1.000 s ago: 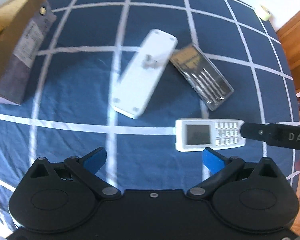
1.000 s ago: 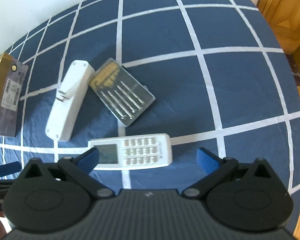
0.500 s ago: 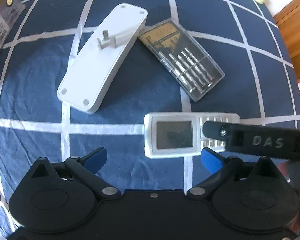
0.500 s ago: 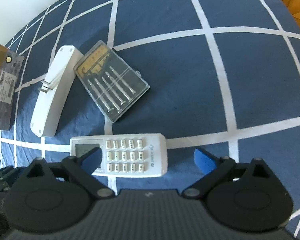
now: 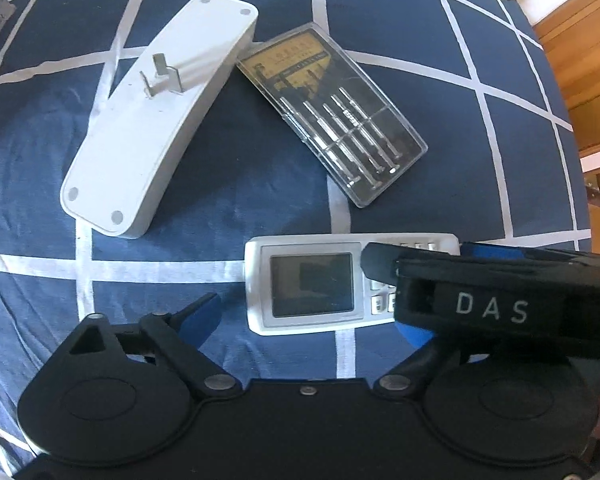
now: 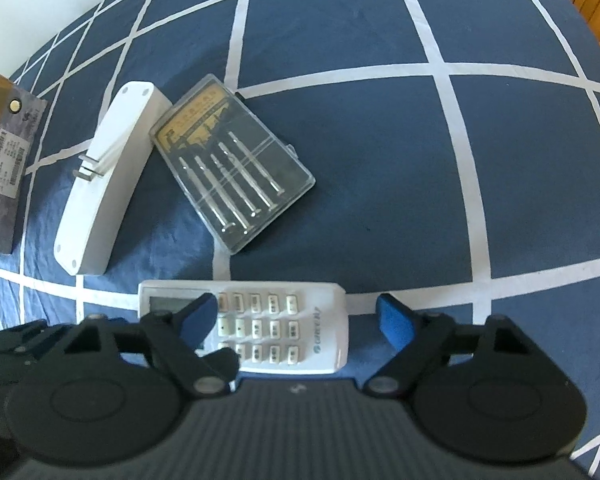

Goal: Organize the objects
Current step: 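Close the right gripper on the small white keypad remote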

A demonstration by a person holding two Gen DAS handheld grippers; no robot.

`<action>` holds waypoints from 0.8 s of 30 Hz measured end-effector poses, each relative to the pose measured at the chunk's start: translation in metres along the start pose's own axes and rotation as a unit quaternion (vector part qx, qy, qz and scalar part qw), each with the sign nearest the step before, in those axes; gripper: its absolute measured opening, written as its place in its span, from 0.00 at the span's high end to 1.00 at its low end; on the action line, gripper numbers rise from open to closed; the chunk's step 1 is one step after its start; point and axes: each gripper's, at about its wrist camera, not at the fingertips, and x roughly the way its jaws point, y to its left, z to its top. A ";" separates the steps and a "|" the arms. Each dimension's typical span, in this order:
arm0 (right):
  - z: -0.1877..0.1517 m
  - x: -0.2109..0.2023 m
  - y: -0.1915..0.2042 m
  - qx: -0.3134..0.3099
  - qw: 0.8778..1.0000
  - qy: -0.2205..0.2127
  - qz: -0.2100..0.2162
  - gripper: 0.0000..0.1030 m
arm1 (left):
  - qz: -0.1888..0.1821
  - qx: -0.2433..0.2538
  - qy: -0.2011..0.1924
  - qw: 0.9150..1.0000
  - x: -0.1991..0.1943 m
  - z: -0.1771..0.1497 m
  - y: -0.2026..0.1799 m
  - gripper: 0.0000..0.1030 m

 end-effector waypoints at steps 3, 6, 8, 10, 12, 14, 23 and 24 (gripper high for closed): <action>0.000 -0.001 0.002 -0.003 1.000 0.002 0.010 0.27 | -0.007 0.001 -0.001 1.000 -0.002 0.002 0.000 0.18; 0.000 -0.001 0.003 -0.001 1.000 0.002 0.016 0.31 | -0.016 -0.003 0.001 1.000 -0.001 0.002 0.000 0.23; 0.001 -0.002 0.002 -0.001 1.000 0.003 0.017 0.32 | -0.017 -0.004 0.002 1.000 -0.001 0.002 0.000 0.24; 0.001 -0.002 0.002 -0.003 1.000 0.003 0.017 0.33 | -0.017 -0.005 0.002 1.000 -0.001 0.002 0.000 0.25; 0.001 -0.003 0.002 -0.004 1.000 0.004 0.017 0.33 | -0.018 -0.007 0.003 1.000 -0.001 0.002 0.000 0.25; 0.001 -0.003 0.002 -0.004 1.000 0.004 0.016 0.33 | -0.017 -0.010 0.004 1.000 -0.001 0.002 0.001 0.25; 0.004 -0.012 0.021 -0.005 1.000 -0.001 0.024 0.33 | -0.006 -0.010 -0.013 1.000 -0.026 0.004 0.016 0.26; 0.005 -0.014 0.026 -0.007 1.000 -0.003 0.025 0.33 | -0.006 -0.010 -0.016 1.000 -0.031 0.004 0.019 0.26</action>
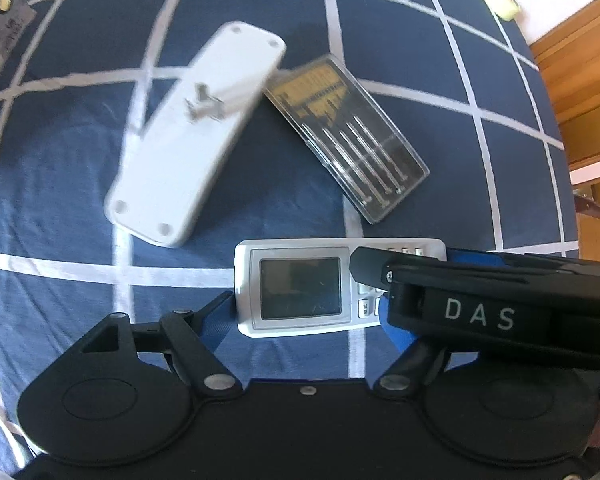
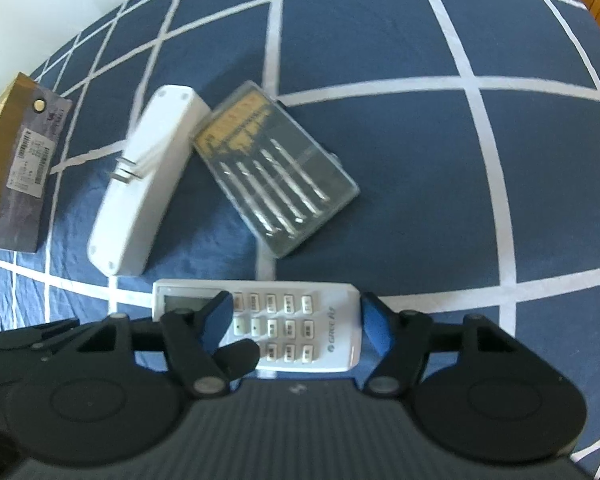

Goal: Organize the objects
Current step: 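Close the right gripper on the small white keypad remote, then lift the keypad remote with the right gripper and carry it over the box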

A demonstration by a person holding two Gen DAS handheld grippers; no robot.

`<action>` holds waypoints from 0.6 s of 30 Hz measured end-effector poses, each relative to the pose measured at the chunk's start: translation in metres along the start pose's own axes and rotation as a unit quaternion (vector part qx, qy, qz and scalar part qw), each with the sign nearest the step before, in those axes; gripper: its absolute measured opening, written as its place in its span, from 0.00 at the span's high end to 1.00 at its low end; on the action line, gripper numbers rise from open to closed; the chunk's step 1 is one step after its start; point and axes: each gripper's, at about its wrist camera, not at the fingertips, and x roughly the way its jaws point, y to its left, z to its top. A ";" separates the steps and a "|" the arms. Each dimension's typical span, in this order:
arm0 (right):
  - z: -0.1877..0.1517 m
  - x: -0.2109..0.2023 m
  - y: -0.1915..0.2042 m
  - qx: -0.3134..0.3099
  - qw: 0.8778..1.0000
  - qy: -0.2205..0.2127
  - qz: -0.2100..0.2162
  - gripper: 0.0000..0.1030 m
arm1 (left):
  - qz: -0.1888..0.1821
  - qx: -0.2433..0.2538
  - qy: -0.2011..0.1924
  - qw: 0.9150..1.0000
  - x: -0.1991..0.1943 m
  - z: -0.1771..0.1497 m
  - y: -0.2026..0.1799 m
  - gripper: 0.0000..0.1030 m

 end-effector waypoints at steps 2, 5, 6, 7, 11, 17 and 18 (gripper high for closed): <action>0.002 -0.006 0.011 -0.003 1.000 -0.005 0.001 0.33 | 0.000 -0.001 -0.006 1.000 -0.010 0.001 0.007 0.26; 0.002 -0.013 0.030 -0.007 1.000 -0.013 0.001 0.33 | -0.001 0.000 -0.014 1.000 -0.027 0.003 0.019 0.26; 0.002 -0.016 0.037 -0.007 1.000 -0.015 0.000 0.33 | -0.001 0.002 -0.017 1.000 -0.033 0.003 0.024 0.26; 0.002 -0.019 0.044 -0.008 1.000 -0.018 0.000 0.33 | -0.001 0.002 -0.019 1.000 -0.037 0.004 0.028 0.26; 0.001 -0.027 0.072 -0.009 1.000 -0.028 0.001 0.33 | 0.001 0.007 -0.028 1.000 -0.059 0.006 0.049 0.26; 0.000 -0.037 0.123 -0.009 0.999 -0.042 0.000 0.33 | -0.002 0.016 -0.042 0.999 -0.091 0.007 0.089 0.26; -0.001 -0.037 0.131 -0.009 0.999 -0.045 0.000 0.33 | -0.002 0.018 -0.044 0.999 -0.095 0.007 0.095 0.26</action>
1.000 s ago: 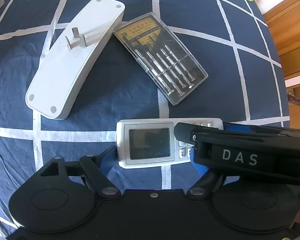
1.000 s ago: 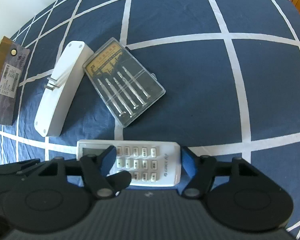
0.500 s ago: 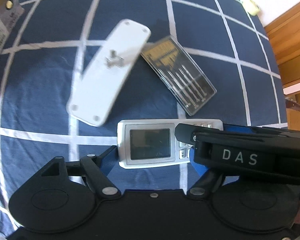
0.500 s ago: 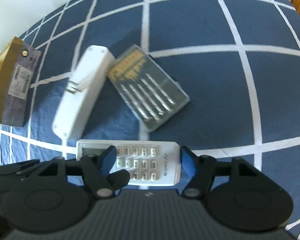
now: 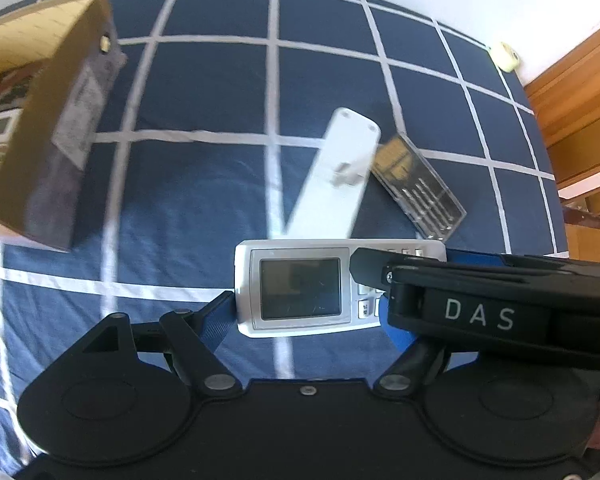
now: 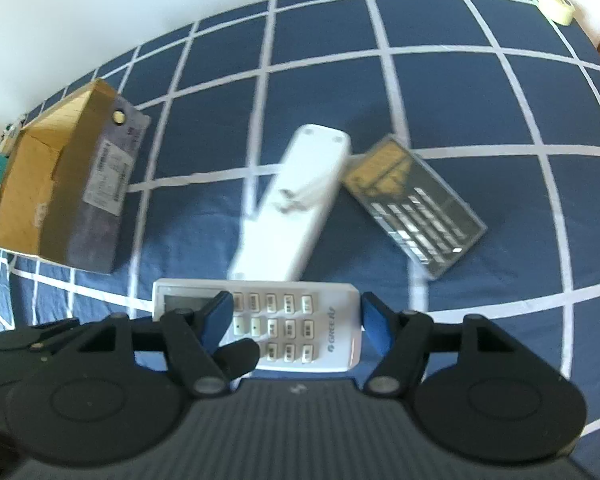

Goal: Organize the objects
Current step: 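Lift the keypad remote with the right gripper and carry it over the box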

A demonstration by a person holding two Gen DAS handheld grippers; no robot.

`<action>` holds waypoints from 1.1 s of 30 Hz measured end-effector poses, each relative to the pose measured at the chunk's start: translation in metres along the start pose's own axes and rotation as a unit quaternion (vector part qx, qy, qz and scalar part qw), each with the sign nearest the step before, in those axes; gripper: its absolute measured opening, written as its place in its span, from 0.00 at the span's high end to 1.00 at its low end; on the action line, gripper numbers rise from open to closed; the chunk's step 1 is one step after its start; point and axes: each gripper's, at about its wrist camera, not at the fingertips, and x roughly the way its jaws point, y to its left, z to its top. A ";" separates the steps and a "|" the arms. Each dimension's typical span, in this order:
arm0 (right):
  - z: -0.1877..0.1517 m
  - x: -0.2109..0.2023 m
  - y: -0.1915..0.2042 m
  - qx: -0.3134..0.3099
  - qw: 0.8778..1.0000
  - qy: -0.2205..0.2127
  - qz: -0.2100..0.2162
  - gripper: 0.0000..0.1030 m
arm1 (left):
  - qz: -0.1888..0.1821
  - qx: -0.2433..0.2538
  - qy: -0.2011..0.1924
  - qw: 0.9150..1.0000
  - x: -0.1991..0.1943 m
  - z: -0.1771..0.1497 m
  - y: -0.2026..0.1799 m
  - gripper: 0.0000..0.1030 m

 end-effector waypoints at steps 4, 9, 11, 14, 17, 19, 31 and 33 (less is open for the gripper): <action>-0.003 -0.002 0.030 0.006 1.000 -0.009 -0.001 0.33 | -0.002 0.010 -0.004 1.000 -0.015 0.002 0.024 0.26; -0.005 -0.002 0.061 0.011 1.000 -0.017 -0.002 0.33 | -0.003 0.019 -0.008 1.000 -0.030 0.003 0.046 0.26; -0.006 -0.003 0.069 0.011 1.000 -0.020 -0.002 0.33 | -0.003 0.018 -0.010 1.000 -0.035 0.003 0.053 0.26; -0.004 -0.003 0.081 0.005 1.000 -0.022 0.001 0.33 | 0.000 0.013 -0.015 1.000 -0.040 0.004 0.062 0.26; -0.001 -0.001 0.089 -0.002 1.000 -0.023 0.003 0.33 | 0.002 0.007 -0.020 1.000 -0.042 0.005 0.068 0.26; 0.001 0.000 0.093 -0.005 1.000 -0.021 0.005 0.33 | 0.006 0.002 -0.022 1.000 -0.044 0.006 0.071 0.26; 0.006 0.001 0.105 -0.028 0.999 -0.018 0.011 0.33 | 0.009 -0.020 -0.030 0.999 -0.051 0.006 0.078 0.26; 0.007 0.000 0.108 -0.030 0.999 -0.019 0.013 0.33 | 0.009 -0.020 -0.033 0.999 -0.053 0.007 0.080 0.26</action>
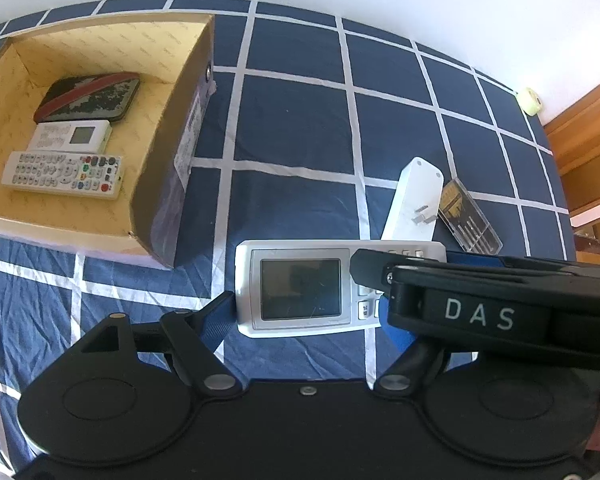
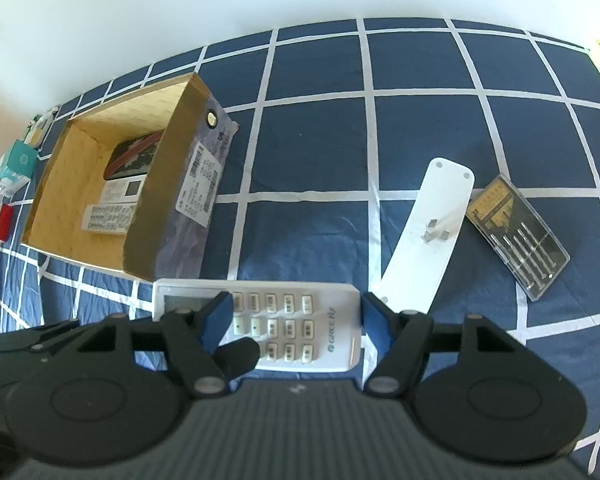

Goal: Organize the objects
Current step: 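Lift the keypad remote with the right gripper and carry it over the box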

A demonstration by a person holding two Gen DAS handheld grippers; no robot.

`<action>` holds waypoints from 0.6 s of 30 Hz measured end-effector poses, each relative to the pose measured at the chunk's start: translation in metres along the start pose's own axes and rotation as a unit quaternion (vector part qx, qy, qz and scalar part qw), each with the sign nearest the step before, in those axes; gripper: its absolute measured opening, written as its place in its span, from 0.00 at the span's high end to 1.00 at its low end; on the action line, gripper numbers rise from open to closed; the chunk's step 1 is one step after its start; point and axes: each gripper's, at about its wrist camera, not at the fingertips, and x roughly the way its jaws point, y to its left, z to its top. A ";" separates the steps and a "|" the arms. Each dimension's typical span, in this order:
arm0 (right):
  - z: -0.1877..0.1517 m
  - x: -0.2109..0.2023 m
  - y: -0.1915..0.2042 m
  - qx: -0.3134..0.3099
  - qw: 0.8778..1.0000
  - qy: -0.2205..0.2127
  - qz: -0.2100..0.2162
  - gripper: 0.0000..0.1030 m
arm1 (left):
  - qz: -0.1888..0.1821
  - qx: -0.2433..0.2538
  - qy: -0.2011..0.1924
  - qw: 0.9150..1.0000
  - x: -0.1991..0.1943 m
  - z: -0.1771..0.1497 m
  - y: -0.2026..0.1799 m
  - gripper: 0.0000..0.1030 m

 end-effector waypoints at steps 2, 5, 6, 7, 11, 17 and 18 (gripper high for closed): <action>0.002 -0.001 0.004 0.000 1.000 -0.003 0.000 0.33 | -0.002 0.001 -0.004 1.000 -0.003 0.003 0.004 0.26; 0.007 -0.002 0.013 -0.002 1.000 -0.008 -0.003 0.33 | -0.004 0.001 -0.008 1.000 -0.008 0.009 0.013 0.26; 0.009 -0.002 0.017 -0.003 1.000 -0.010 -0.003 0.33 | -0.005 0.001 -0.010 1.000 -0.010 0.012 0.017 0.26; 0.011 -0.002 0.022 -0.003 1.000 -0.011 -0.004 0.33 | -0.007 0.001 -0.012 1.000 -0.012 0.015 0.022 0.26; 0.022 0.001 0.047 -0.006 1.000 -0.020 -0.006 0.33 | -0.009 0.006 -0.021 1.000 -0.023 0.028 0.047 0.26; 0.040 0.007 0.100 0.000 0.999 -0.038 -0.008 0.33 | -0.011 0.016 -0.032 0.999 -0.042 0.054 0.098 0.26; 0.044 0.009 0.110 0.000 0.999 -0.041 -0.008 0.33 | -0.011 0.017 -0.033 0.999 -0.045 0.058 0.109 0.26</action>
